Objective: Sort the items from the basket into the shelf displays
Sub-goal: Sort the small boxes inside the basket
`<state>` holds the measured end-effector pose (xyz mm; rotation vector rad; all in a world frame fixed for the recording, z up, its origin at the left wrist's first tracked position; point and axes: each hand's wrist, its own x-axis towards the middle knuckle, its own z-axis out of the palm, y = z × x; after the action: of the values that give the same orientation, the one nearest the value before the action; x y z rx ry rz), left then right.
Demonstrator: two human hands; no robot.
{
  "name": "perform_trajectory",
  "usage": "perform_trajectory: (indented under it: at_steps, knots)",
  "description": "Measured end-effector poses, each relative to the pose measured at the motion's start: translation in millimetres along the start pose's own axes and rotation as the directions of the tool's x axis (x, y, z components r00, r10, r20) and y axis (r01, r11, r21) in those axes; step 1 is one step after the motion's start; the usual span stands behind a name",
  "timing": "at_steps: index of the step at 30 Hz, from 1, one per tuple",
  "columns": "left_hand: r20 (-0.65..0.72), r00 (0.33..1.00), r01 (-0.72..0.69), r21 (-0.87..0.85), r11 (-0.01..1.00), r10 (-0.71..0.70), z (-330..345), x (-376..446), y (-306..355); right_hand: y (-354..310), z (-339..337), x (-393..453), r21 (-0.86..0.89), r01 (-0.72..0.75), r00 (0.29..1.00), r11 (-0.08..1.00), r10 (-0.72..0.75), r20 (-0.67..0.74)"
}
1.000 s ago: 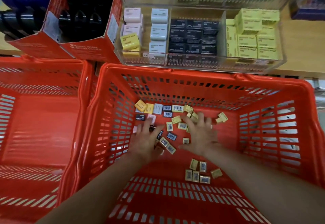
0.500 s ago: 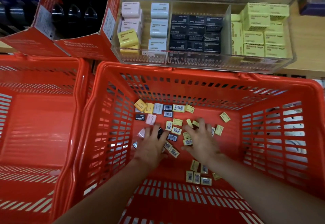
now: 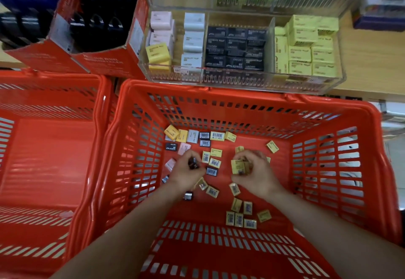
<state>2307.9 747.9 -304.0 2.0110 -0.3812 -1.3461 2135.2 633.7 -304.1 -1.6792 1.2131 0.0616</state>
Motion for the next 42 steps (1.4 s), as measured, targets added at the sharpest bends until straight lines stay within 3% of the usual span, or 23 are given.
perform_trajectory:
  at_steps: [1,3,5,8,12,16,20,25,29,32,34,37,42]
  knots:
    - [0.042,0.993,0.113,-0.186,0.976,-0.107,-0.1,-3.4,9.3,-5.9,-3.2,-2.6,0.084,-0.043,0.999,0.996,0.042,0.012]
    - [0.223,0.952,0.299,-0.518,0.801,-0.211,-3.7,-12.6,28.8,-20.6,-11.6,-11.1,0.315,-0.169,0.986,0.934,0.158,0.06]
    - [0.337,0.926,0.363,-0.659,0.659,-0.173,-10.3,-26.6,49.0,-36.9,-24.0,-24.8,0.492,-0.238,0.971,0.837,0.206,0.12]
    - [0.378,0.918,0.372,-0.714,0.593,-0.121,-21.0,-57.5,85.5,-69.4,-52.7,-52.3,0.556,-0.165,0.986,0.815,0.115,0.123]
    - [0.274,0.953,0.279,-0.64,0.716,-0.127,-31.6,-106.5,133.4,-134.0,-100.8,-104.8,0.216,0.175,0.98,0.961,-0.191,0.055]
    - [0.295,0.955,0.219,-0.627,0.748,-0.033,-32.3,-159.8,178.8,-208.4,-139.5,-160.2,-0.106,0.516,0.856,0.85,-0.507,0.105]
    - [0.444,0.884,0.225,-0.678,0.7,0.146,-24.9,-200.7,217.8,-253.8,-151.3,-192.7,-0.263,0.596,0.801,0.759,-0.584,0.13]
    - [0.455,0.866,0.234,-0.737,0.634,0.208,-27.6,-218.6,244.3,-270.3,-164.9,-201.6,-0.399,0.58,0.803,0.71,-0.582,0.131]
    - [0.447,0.87,0.214,-0.722,0.658,0.209,-31.7,-220.0,252.1,-273.4,-172.0,-201.2,-0.389,0.623,0.772,0.678,-0.612,0.169]
    - [0.449,0.86,0.177,-0.707,0.685,0.242,-38.9,-215.5,255.3,-272.5,-178.7,-196.4,-0.049,0.592,0.8,0.804,-0.58,0.156]
    - [0.438,0.866,0.154,-0.694,0.704,0.243,-43.0,-210.6,257.0,-271.7,-184.1,-189.1,0.096,0.546,0.827,0.833,-0.553,0.099]
    - [0.431,0.867,0.127,-0.674,0.727,0.249,-39.9,-205.2,262.4,-267.8,-185.2,-175.7,0.132,0.54,0.841,0.832,-0.539,-0.042]
    - [0.345,0.885,0.004,-0.678,0.735,0.313,-27.6,-194.9,271.0,-268.7,-179.9,-161.8,0.031,0.589,0.795,0.807,-0.573,-0.2]
